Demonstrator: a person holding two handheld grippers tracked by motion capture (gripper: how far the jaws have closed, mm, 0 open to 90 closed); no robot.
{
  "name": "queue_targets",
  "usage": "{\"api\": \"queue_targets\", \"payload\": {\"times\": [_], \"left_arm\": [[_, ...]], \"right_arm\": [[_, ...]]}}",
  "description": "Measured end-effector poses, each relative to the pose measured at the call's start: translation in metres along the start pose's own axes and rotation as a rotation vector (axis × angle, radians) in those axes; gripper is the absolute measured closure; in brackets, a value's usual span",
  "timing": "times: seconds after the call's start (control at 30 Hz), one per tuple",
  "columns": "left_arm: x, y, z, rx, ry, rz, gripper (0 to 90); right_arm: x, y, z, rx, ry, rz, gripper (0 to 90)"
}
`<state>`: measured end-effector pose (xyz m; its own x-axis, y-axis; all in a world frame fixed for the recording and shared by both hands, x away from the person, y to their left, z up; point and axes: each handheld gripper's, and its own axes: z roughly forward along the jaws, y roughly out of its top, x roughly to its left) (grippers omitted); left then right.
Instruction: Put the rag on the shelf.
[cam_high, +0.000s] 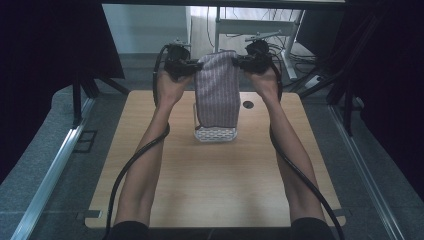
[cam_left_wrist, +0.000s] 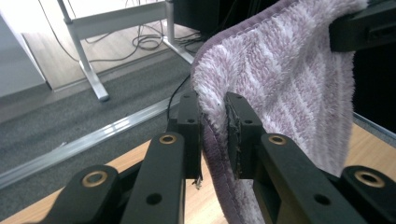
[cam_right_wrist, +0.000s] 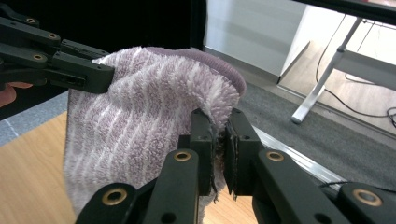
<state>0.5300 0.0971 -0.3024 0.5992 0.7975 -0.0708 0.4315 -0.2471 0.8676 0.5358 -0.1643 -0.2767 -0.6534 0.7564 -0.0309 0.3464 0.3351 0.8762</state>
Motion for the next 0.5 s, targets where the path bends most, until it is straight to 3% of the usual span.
{"api": "queue_targets", "payload": {"times": [0.2, 0.3, 0.5], "left_arm": [[0.012, -0.01, 0.026, 0.041, 0.02, -0.027, 76.7], [0.015, -0.017, 0.041, 0.086, 0.047, -0.013, 76.2], [0.014, -0.032, 0.058, 0.166, 0.052, 0.008, 75.2]], "right_arm": [[-0.008, -0.01, 0.022, 0.031, -0.011, 0.019, 82.9], [-0.011, -0.018, 0.035, 0.056, -0.019, 0.028, 82.9], [-0.016, -0.039, 0.055, 0.13, -0.029, 0.025, 82.4]]}}
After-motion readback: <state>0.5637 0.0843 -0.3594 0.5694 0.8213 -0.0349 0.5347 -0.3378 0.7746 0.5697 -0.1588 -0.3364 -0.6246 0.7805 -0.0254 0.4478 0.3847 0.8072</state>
